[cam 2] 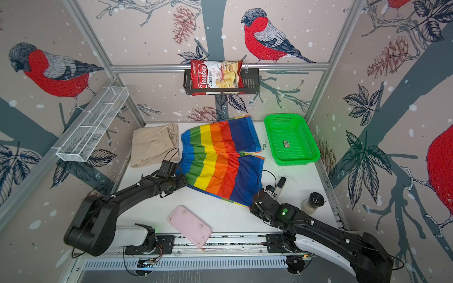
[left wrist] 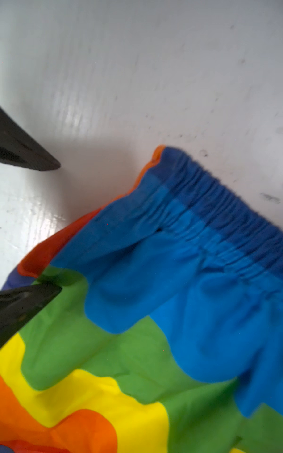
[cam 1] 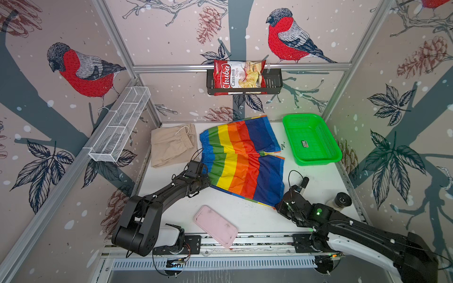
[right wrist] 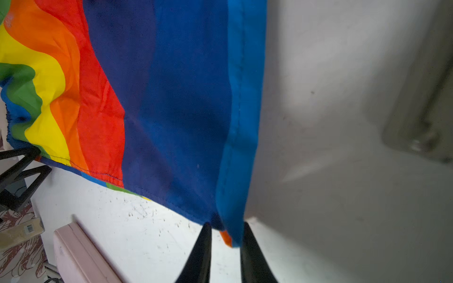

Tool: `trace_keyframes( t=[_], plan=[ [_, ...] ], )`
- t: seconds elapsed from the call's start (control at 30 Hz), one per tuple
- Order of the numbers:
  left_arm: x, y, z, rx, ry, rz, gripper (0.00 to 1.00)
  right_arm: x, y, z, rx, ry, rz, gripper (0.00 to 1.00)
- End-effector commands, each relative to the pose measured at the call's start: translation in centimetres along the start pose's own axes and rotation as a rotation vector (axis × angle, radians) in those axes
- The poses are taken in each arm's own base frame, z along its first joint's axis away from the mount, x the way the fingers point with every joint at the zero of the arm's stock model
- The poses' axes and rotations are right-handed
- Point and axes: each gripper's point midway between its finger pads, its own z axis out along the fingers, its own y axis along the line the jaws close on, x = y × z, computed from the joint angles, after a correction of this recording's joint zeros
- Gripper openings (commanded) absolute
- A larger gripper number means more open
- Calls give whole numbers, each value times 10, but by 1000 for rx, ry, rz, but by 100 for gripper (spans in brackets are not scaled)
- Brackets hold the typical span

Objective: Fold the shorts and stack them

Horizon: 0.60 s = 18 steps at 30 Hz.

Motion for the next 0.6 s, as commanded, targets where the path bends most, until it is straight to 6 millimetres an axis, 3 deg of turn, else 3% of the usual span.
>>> trace_keyframes(
  t=[0.0,0.1,0.27,0.4,0.5,0.57],
  plan=[
    [-10,4,1,-10,-39,-31,73,6,-6,2,17,27,-18,8],
    [-20,-2,-1,21,-69,-52,74,6,-7,3,27,31,-24,1],
    [-25,-5,4,34,-92,-53,70,3,-8,1,38,23,-37,0],
    [-25,0,15,0,-87,-53,43,-4,-15,-4,62,-3,-30,0],
    [-29,0,21,-12,-92,-51,34,-12,-16,-11,54,-33,-10,0],
    [-32,-4,24,-8,-93,-44,15,-15,-17,-14,51,-46,3,0]
  ],
)
